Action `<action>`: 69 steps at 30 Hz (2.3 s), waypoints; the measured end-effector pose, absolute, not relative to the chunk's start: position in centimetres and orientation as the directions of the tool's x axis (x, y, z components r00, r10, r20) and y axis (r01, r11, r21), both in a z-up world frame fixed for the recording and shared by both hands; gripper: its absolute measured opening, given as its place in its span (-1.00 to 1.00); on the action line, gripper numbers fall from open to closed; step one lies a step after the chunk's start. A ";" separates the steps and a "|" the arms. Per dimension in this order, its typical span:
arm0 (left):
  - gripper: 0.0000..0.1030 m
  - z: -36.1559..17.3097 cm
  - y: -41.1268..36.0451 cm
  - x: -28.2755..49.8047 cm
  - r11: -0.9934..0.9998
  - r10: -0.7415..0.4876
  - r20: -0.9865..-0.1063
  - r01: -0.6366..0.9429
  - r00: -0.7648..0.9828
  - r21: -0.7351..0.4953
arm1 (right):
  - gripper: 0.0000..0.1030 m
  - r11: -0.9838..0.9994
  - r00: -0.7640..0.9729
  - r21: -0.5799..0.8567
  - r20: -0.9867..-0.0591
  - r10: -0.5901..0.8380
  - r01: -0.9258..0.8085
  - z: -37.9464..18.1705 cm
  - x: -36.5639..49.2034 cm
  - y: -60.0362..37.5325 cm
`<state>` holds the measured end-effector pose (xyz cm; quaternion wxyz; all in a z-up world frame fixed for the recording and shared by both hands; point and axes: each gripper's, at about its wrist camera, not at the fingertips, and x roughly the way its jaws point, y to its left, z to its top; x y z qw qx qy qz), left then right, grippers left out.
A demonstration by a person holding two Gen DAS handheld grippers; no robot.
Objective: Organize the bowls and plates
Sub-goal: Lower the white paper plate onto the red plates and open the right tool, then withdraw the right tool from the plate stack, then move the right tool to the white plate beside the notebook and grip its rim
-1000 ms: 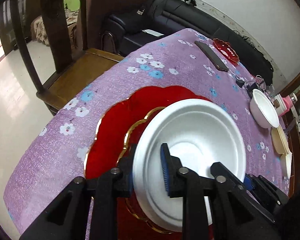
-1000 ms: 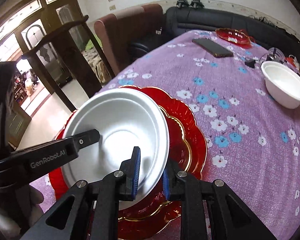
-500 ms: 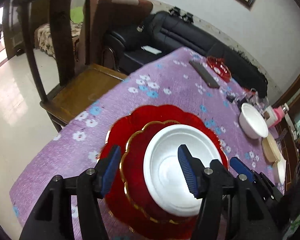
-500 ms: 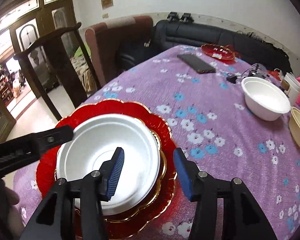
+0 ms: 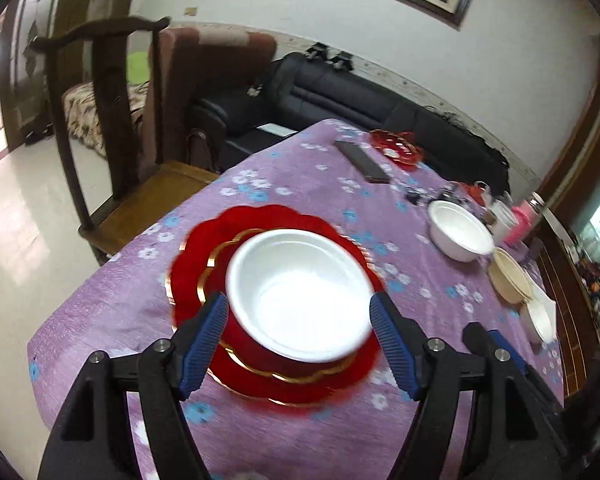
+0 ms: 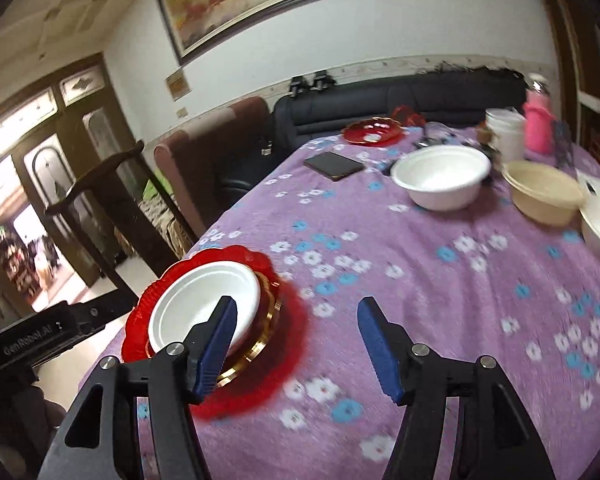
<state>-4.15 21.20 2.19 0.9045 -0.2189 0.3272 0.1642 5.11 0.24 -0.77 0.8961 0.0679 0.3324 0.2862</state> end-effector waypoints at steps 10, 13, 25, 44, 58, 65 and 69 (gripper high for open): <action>0.43 5.4 14.3 -4.3 0.907 0.123 -0.642 -0.348 0.757 -0.236 | 0.35 0.806 0.641 0.400 -0.490 0.591 -0.437 -0.9 4.0 -5.4; 0.50 5.9 12.7 -4.6 0.919 0.125 -0.621 -0.326 0.774 -0.222 | 0.36 0.809 0.645 0.405 -0.491 0.586 -0.427 -1.3 4.0 -6.1; 0.50 6.0 5.4 -1.8 0.972 0.097 -0.647 -0.213 0.756 -0.104 | 0.44 0.842 0.751 0.326 -0.387 0.534 -0.430 3.5 4.8 -13.2; 0.46 11.2 -5.5 4.9 0.985 0.053 -0.556 -0.134 0.830 -0.106 | 0.72 0.905 0.768 0.390 -0.524 0.369 -0.170 -2.0 14.8 -21.0; 0.65 19.2 8.9 -6.7 0.986 0.166 -0.300 -0.150 0.939 0.074 | 0.69 0.988 0.863 0.105 -0.502 -0.048 0.116 -0.9 12.8 -21.2; 0.66 24.1 17.8 -11.6 0.965 0.231 -0.183 -0.201 0.956 0.170 | 0.69 0.982 0.935 0.141 -0.346 -0.074 0.129 18.6 9.1 -22.1; 0.66 29.3 19.9 -12.3 0.957 0.249 -0.157 -0.218 0.956 0.191 | 0.69 0.986 0.971 0.069 -0.194 -0.139 0.155 33.3 5.2 -22.2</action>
